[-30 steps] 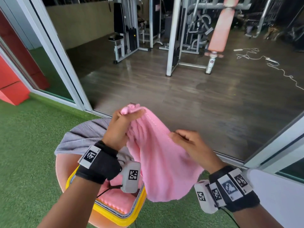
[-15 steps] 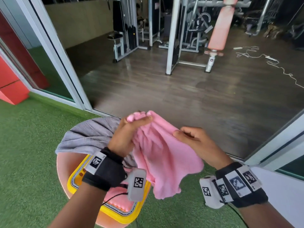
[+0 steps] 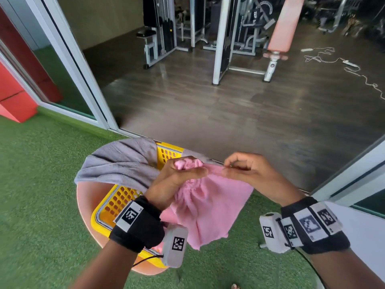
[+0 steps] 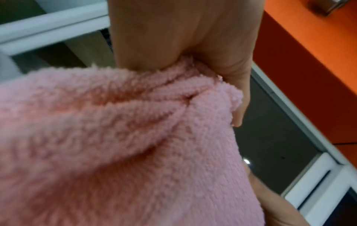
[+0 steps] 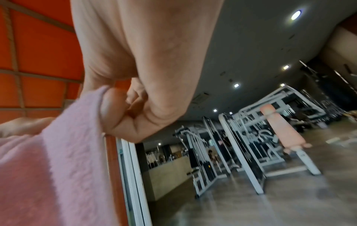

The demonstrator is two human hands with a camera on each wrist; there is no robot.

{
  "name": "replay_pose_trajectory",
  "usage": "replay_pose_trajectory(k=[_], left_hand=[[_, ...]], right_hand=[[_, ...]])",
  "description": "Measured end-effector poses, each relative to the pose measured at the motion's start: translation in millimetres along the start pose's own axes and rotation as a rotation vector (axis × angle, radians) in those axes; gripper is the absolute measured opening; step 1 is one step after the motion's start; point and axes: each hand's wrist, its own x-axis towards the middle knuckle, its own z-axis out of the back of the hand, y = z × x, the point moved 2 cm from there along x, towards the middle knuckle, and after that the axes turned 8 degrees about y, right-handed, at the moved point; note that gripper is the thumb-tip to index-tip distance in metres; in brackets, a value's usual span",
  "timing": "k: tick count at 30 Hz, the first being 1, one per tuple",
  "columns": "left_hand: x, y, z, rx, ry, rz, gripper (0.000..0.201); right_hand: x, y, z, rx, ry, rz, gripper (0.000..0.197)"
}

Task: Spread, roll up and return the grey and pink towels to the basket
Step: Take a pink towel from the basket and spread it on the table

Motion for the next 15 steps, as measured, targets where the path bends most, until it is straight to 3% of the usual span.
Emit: replay_pose_trajectory(k=[4,8,11,13,15], left_hand=[[-36.3,40.4,20.6,-0.021,-0.078,0.081,0.01],[-72.9,89.3,24.9,0.058,-0.132,0.163,0.029],[-89.6,117.6,17.1,0.076,-0.178,0.24,0.011],[-95.6,130.9,11.0,0.083,-0.234,0.292,0.006],[-98.6,142.0,5.7,0.106,-0.264,0.33,0.007]], right_hand=[[-13.0,-50.3,-19.9,0.062,0.058,-0.138,0.027],[-7.8,-119.6,-54.1,0.118,0.135,-0.375,0.029],[16.7,-178.7,-71.6,0.093,0.154,-0.604,0.038],[43.8,-212.1,-80.0,-0.096,0.147,-0.674,0.057],[72.7,-236.2,-86.9,-0.328,0.158,-0.663,0.094]])
